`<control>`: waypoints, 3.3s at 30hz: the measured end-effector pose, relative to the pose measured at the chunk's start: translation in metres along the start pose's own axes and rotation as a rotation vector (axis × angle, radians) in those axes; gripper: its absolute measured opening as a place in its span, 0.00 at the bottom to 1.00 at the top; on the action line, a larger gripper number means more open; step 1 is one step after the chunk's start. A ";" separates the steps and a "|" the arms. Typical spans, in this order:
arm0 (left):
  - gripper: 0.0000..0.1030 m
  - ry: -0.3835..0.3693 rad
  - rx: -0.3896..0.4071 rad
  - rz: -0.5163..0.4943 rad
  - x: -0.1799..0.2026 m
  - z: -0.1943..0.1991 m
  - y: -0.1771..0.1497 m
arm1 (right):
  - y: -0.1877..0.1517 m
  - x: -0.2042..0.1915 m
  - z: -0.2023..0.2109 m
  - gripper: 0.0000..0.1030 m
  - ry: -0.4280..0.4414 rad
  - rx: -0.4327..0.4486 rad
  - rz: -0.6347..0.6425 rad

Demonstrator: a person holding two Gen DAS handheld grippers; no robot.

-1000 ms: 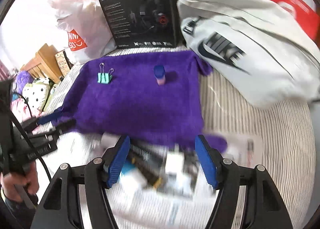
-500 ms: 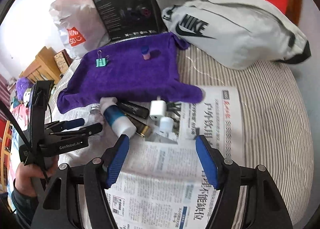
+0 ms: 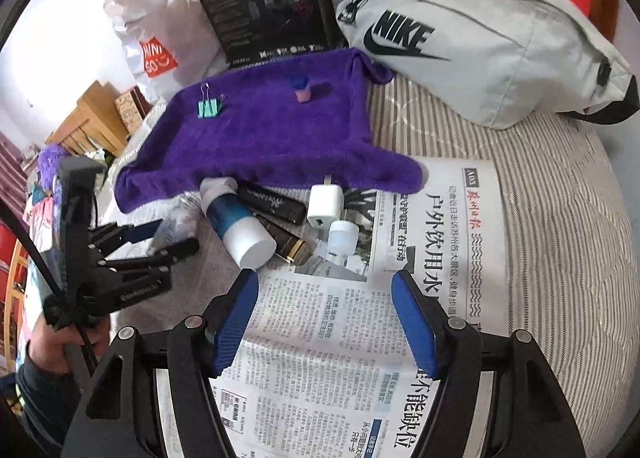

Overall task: Organize rigid objects
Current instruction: 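Grasp the clear candy bottle with the left tool while the right tool grasps the small white bottle, then set the candy bottle beside the clip while the right tool sets the white bottle by the jar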

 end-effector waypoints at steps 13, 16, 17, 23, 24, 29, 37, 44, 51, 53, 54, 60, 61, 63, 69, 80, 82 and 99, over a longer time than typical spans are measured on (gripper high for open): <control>0.38 -0.017 0.035 -0.015 0.004 0.001 -0.002 | 0.009 0.016 -0.046 0.50 -0.019 0.006 -0.055; 0.38 -0.018 0.040 -0.013 0.004 0.002 -0.003 | 0.013 0.020 -0.053 0.49 -0.044 0.010 -0.059; 0.38 -0.021 0.042 -0.010 0.003 0.003 -0.003 | 0.015 0.019 -0.055 0.49 -0.047 0.012 -0.058; 0.38 -0.026 0.048 -0.006 0.004 0.004 -0.003 | 0.018 0.006 -0.069 0.24 -0.061 0.000 0.007; 0.38 -0.026 0.053 0.000 0.003 0.004 -0.003 | 0.018 0.004 -0.070 0.24 -0.079 0.009 0.029; 0.38 -0.028 0.065 -0.002 0.003 0.004 -0.003 | 0.016 0.005 -0.067 0.24 -0.096 -0.007 0.060; 0.38 -0.042 0.061 0.006 -0.003 0.007 -0.007 | 0.012 0.011 -0.063 0.23 -0.121 -0.024 0.067; 0.38 -0.094 0.103 0.054 -0.012 0.026 -0.004 | 0.014 0.009 -0.049 0.23 -0.089 -0.023 0.062; 0.38 -0.138 0.131 0.098 -0.026 0.046 0.003 | 0.021 0.004 -0.034 0.23 -0.054 -0.004 0.069; 0.38 -0.135 0.141 0.097 -0.028 0.051 0.005 | 0.023 0.003 -0.032 0.23 -0.047 0.005 0.074; 0.38 -0.136 0.141 0.095 -0.029 0.052 0.007 | 0.025 0.003 -0.031 0.23 -0.042 0.004 0.075; 0.38 -0.126 0.160 0.094 -0.039 0.062 0.015 | 0.043 -0.001 -0.028 0.23 -0.029 0.031 0.080; 0.38 -0.127 0.159 0.094 -0.041 0.063 0.017 | 0.046 -0.002 -0.028 0.23 -0.027 0.036 0.083; 0.38 -0.113 0.168 0.110 -0.048 0.065 0.021 | 0.056 -0.004 -0.027 0.23 -0.016 0.051 0.086; 0.37 -0.079 0.185 0.124 -0.065 0.066 0.038 | 0.082 -0.011 -0.034 0.23 0.000 0.060 0.098; 0.38 -0.029 0.181 0.164 -0.103 0.029 0.089 | 0.151 -0.021 -0.073 0.23 -0.016 0.079 0.143; 0.38 -0.024 0.165 0.183 -0.111 0.015 0.095 | 0.164 -0.023 -0.083 0.23 -0.030 0.077 0.154; 0.38 0.041 0.079 0.222 -0.132 -0.054 0.122 | 0.195 -0.023 -0.161 0.23 -0.119 0.011 0.218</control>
Point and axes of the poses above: each gripper's, at about its wrist camera, not at the fingertips, and z roughly against the way its jaws point, x to its right, y to its top, the point moved 7 cm from there along -z, roughly the way its jaws point, and after that the axes turned 2 degrees about -z, right-handed, at the moved point
